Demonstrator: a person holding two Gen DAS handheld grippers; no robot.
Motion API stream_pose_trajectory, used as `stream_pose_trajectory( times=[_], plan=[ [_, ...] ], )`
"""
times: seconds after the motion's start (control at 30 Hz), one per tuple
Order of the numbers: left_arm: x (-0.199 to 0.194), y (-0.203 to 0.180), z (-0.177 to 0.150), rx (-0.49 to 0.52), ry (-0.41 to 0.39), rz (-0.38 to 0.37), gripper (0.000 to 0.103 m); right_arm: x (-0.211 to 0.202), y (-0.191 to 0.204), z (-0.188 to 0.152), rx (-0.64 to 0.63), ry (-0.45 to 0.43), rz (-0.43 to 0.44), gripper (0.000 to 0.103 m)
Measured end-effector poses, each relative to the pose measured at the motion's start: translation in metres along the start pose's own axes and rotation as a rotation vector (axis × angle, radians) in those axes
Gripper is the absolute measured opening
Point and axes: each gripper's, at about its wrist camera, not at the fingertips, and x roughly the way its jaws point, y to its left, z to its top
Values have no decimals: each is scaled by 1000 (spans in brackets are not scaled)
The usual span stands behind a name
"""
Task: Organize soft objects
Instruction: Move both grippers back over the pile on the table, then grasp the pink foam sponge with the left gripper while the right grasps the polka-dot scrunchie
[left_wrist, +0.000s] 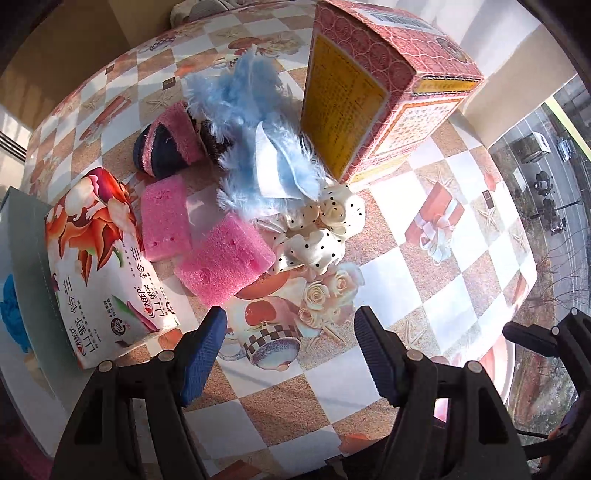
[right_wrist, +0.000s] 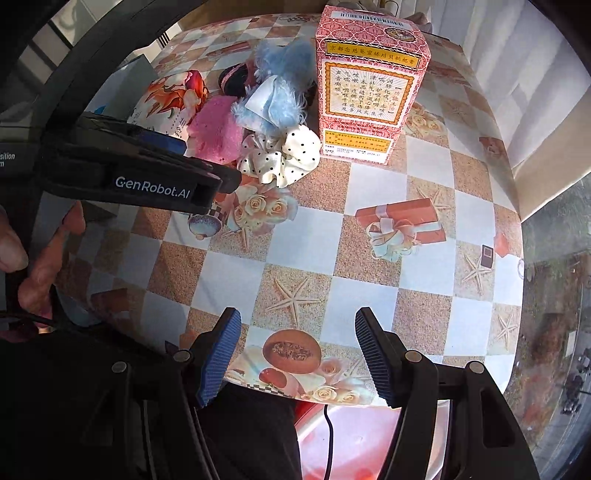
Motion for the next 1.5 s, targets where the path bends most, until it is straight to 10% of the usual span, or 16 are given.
stream_pose_trajectory(
  times=[0.27, 0.53, 0.8, 1.0, 1.03, 1.07, 1.5],
  plan=[
    [14, 52, -13, -251, 61, -97, 75, 9, -2, -5, -15, 10, 12, 66],
    [10, 56, 13, -251, 5, -97, 79, 10, -2, -15, 0, 9, 24, 66],
    [30, 21, 52, 80, 32, 119, 80, 9, -13, -24, 45, 8, 25, 66],
    [55, -2, 48, 276, 104, 122, 81, 5, -13, -25, 47, 0, 23, 66],
    [60, -1, 48, 269, 121, 100, 78, 5, -13, -25, 43, -1, 22, 66],
    [63, 1, 47, 255, 138, 84, 53, 4, -13, -24, 40, -1, 22, 66],
    [39, 30, -34, -16, 168, -97, 56, 14, -3, 16, 1, -32, 75, 66]
  ],
)
